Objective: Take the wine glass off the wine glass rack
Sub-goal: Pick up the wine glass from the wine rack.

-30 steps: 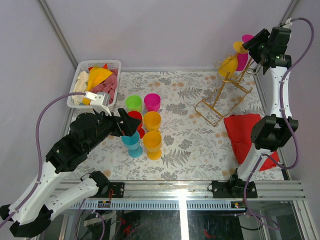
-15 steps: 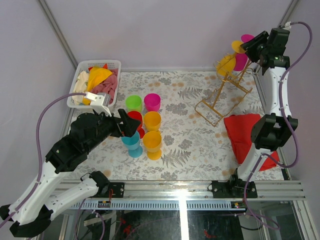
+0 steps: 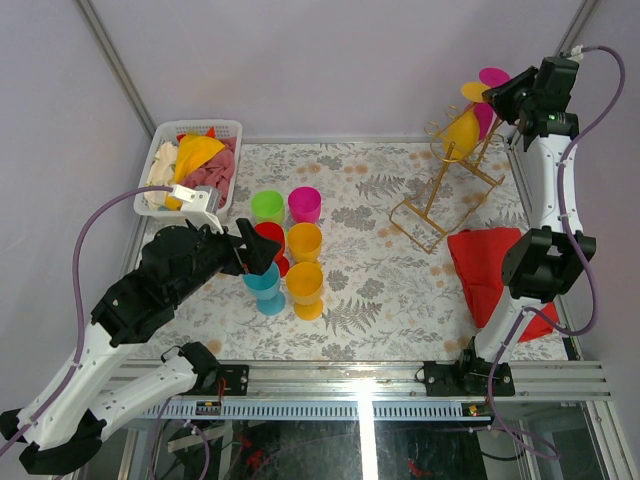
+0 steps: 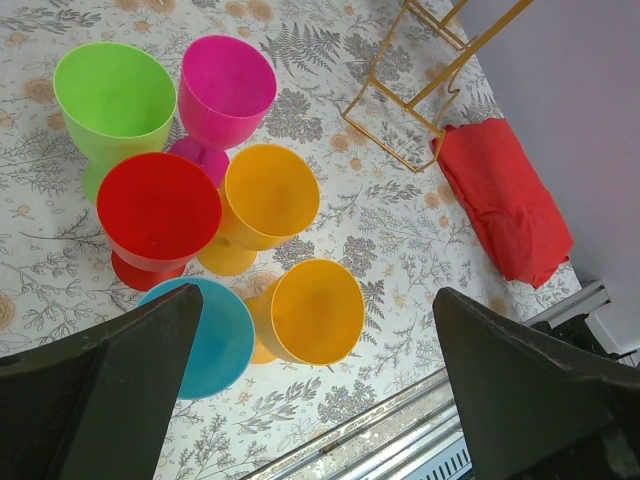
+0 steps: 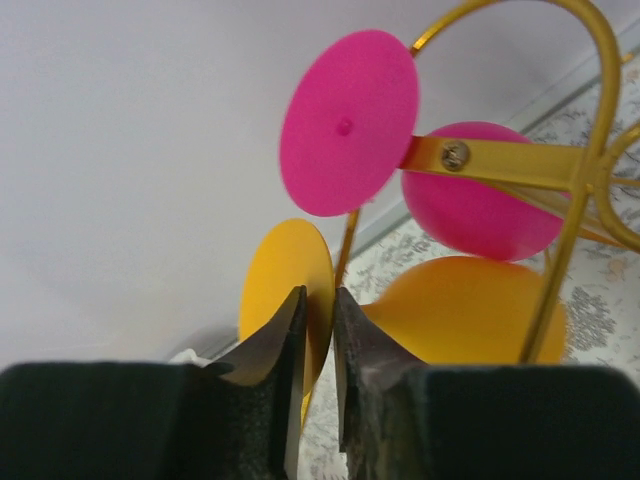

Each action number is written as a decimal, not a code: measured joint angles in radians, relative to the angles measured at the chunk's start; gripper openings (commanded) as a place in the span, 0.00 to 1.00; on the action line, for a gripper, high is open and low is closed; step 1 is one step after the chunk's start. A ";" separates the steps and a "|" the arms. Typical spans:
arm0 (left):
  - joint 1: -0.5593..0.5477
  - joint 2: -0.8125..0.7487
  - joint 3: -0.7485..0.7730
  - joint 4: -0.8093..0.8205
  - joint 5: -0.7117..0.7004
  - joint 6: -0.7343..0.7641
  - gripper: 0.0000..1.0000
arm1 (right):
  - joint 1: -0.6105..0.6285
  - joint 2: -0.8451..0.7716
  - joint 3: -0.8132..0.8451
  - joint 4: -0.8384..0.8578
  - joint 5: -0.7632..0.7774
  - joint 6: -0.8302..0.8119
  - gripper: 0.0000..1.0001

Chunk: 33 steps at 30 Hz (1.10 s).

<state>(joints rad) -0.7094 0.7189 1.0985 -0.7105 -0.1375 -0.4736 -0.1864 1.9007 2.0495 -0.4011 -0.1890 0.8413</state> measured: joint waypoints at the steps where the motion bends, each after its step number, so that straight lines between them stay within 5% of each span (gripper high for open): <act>1: 0.000 0.000 0.000 0.000 0.000 0.000 1.00 | 0.000 -0.004 -0.003 0.011 0.000 0.006 0.15; 11: 0.000 0.000 0.000 0.000 0.000 0.000 1.00 | 0.000 -0.072 -0.095 0.097 -0.045 0.103 0.00; 33: 0.000 0.005 0.000 0.000 0.007 -0.001 1.00 | -0.003 -0.088 -0.296 0.421 -0.066 0.425 0.00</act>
<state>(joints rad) -0.7094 0.7235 1.0985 -0.7109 -0.1303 -0.4744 -0.1890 1.8126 1.7538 0.0196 -0.2554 1.2663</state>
